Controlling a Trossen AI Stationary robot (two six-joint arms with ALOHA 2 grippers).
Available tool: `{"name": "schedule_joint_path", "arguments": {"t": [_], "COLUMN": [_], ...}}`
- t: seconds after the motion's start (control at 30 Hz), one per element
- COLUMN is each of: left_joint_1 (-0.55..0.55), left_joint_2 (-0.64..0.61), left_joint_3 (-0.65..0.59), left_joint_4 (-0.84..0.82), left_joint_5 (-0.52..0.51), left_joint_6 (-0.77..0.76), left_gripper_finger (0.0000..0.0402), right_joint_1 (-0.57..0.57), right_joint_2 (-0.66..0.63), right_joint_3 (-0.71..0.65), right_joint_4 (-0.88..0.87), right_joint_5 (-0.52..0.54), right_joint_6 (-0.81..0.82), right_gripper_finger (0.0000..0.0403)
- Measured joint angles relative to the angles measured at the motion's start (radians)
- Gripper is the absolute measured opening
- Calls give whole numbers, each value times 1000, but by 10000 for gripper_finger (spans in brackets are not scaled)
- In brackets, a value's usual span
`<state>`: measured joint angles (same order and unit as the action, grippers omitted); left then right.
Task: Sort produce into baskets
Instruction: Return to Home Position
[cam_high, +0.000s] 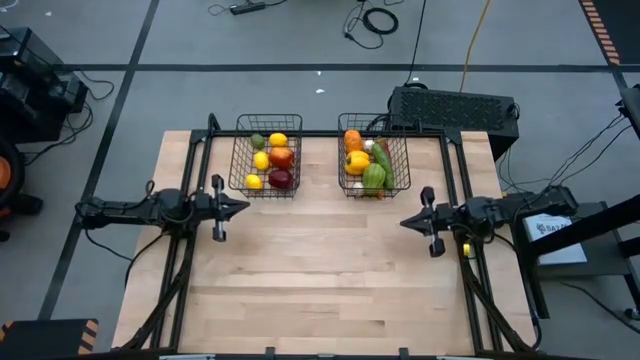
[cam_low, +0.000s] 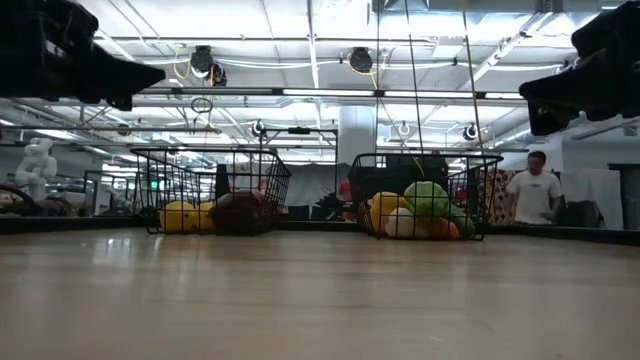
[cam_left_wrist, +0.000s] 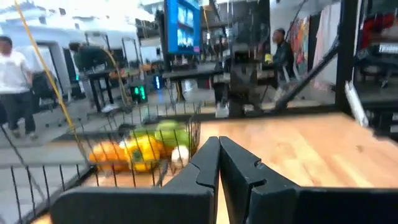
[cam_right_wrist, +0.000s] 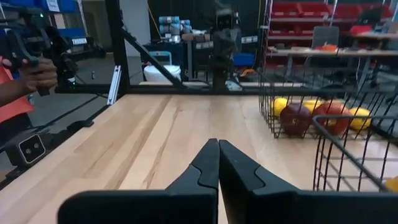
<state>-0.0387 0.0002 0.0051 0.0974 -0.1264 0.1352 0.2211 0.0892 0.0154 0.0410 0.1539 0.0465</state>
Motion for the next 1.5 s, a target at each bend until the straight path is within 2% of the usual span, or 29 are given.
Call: {"name": "schedule_joint_path", "arguments": {"t": [0.33,1.5], "left_joint_1": [0,0], "left_joint_2": [0,2], "left_joint_3": [1,2], "left_joint_4": [-62,-69], "left_joint_5": [-10,-13], "left_joint_6": [-50,-51], "left_gripper_finger": [15,15], "right_joint_1": [-18,-33], "right_joint_2": [-89,-49], "right_joint_3": [0,1], "right_joint_4": [4,5], "right_joint_5": [32,49], "right_joint_6": [-67,-53], "right_gripper_finger": [0,0]}}
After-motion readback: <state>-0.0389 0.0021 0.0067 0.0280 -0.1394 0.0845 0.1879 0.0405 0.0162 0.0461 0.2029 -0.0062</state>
